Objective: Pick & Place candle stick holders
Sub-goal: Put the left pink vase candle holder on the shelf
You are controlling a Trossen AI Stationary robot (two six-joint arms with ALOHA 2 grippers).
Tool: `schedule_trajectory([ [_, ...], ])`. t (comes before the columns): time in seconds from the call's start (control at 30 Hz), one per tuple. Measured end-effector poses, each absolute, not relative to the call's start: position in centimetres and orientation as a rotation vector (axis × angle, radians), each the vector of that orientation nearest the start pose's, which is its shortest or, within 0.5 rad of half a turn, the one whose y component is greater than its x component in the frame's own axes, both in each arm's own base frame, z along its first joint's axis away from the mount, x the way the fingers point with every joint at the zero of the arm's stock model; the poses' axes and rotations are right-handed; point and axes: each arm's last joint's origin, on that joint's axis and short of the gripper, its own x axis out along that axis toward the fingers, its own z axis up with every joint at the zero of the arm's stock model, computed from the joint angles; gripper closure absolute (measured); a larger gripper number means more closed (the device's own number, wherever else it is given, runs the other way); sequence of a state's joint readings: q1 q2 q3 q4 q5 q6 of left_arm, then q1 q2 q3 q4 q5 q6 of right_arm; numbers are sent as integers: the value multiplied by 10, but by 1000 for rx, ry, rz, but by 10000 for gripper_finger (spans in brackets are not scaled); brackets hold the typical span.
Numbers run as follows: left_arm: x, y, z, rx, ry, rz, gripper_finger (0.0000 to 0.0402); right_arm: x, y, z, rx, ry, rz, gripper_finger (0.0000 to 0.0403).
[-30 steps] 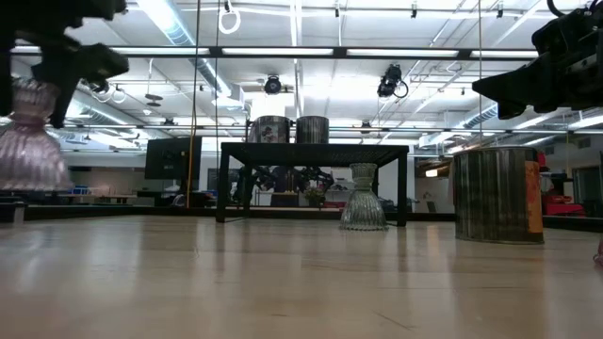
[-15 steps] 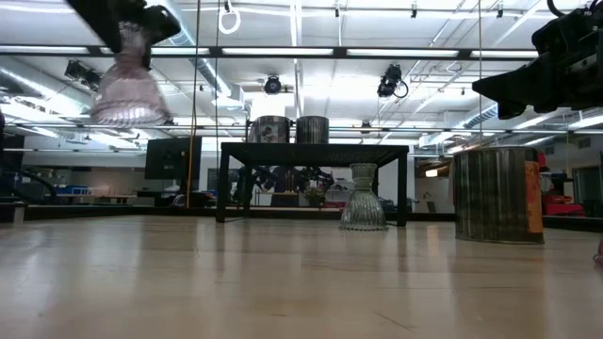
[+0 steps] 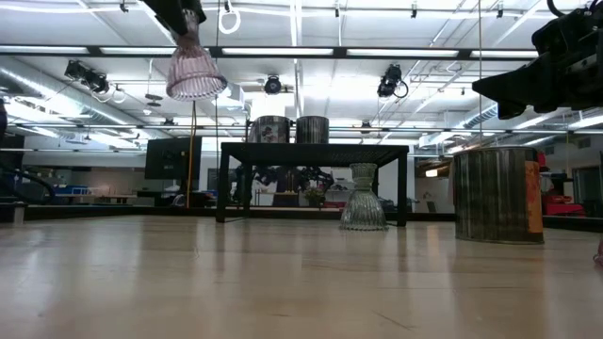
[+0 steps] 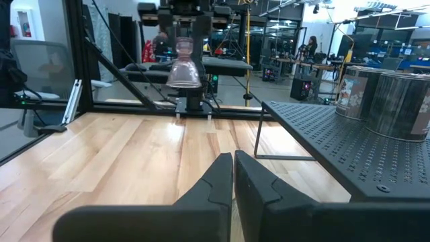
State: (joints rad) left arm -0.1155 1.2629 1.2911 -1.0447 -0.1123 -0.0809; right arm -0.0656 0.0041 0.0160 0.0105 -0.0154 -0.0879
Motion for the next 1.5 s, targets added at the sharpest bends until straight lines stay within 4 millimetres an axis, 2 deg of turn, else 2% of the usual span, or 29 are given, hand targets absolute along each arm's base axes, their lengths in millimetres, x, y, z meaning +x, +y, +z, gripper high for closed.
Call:
schedule_trajectory([
  [0.53, 233, 18, 340, -24, 1015, 145, 225, 97, -6, 170, -89, -20, -51, 382],
  [0.63, 237, 26, 345, -42, 1015, 167, 228, 97, -6, 170, -89, -20, -51, 382],
  [0.87, 255, 49, 365, -39, 1004, 217, 228, 97, -6, 170, -89, -21, -51, 382],
  [1.17, 285, 78, 377, -34, 1052, 260, 228, 97, -6, 170, -89, -20, -51, 382],
  [1.5, 316, 118, 376, 7, 1069, 286, 228, 97, -6, 170, -89, -20, -51, 382],
])
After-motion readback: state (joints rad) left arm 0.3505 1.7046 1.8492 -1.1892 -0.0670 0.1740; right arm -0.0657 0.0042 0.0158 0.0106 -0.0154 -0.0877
